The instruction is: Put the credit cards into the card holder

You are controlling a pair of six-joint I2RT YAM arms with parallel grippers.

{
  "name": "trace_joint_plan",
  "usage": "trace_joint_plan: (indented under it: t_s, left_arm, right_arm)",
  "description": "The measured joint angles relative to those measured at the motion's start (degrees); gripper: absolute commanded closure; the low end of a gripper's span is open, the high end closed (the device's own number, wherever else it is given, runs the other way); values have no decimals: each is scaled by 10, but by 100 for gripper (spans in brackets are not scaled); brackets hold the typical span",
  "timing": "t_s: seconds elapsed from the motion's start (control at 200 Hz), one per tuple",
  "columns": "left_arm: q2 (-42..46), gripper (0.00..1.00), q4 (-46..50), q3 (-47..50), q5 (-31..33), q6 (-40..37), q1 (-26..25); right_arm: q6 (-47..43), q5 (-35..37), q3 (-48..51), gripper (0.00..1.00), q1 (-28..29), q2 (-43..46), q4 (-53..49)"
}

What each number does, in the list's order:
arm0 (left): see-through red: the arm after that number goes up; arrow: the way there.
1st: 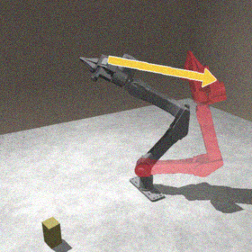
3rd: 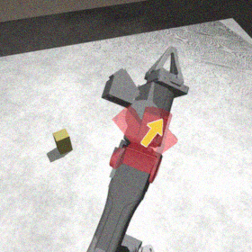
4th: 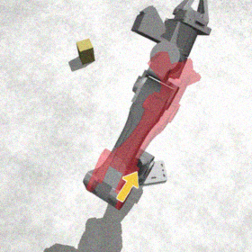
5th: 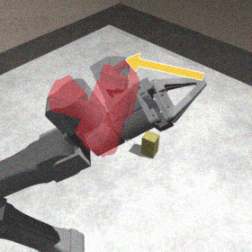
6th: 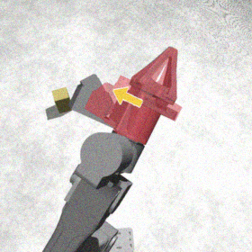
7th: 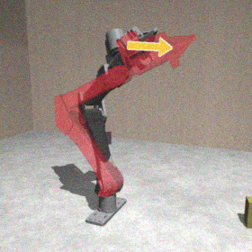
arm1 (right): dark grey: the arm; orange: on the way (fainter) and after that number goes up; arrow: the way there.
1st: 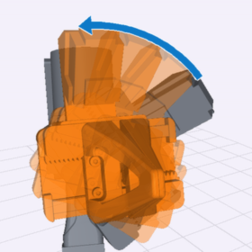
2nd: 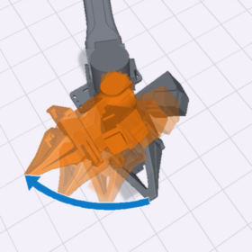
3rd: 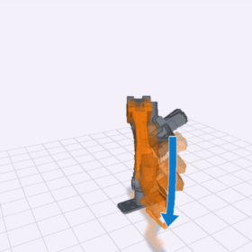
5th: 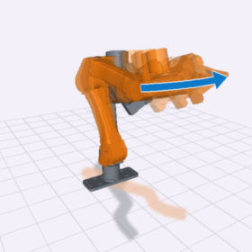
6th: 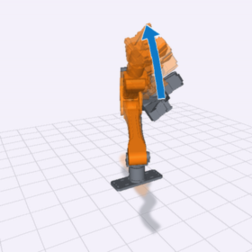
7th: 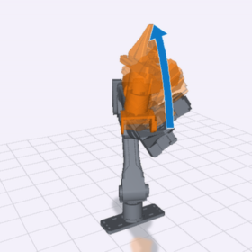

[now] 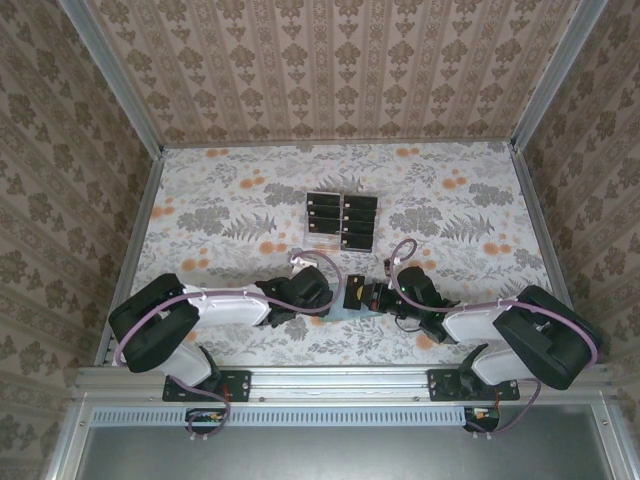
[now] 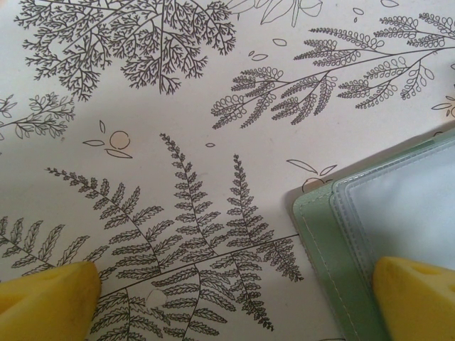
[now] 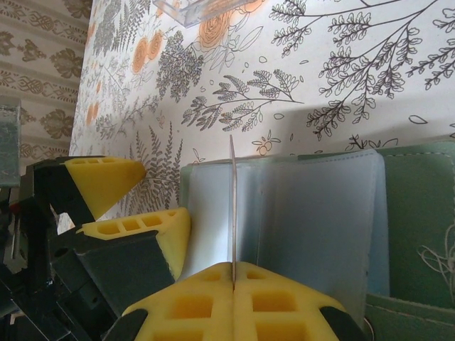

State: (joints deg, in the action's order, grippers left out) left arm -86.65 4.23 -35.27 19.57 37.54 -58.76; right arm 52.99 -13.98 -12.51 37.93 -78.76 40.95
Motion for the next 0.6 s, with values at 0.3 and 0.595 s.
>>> trace_joint_plan:
  t_s: [0.3,0.595]
  left_arm:
    - [0,0,0,0,0,2,0]
    - [0,0,-1,0,0,2,0]
  right_arm:
    - [-1,2,12,100,-4,30,-14]
    - [-8,10,14,100,-17,95,-69]
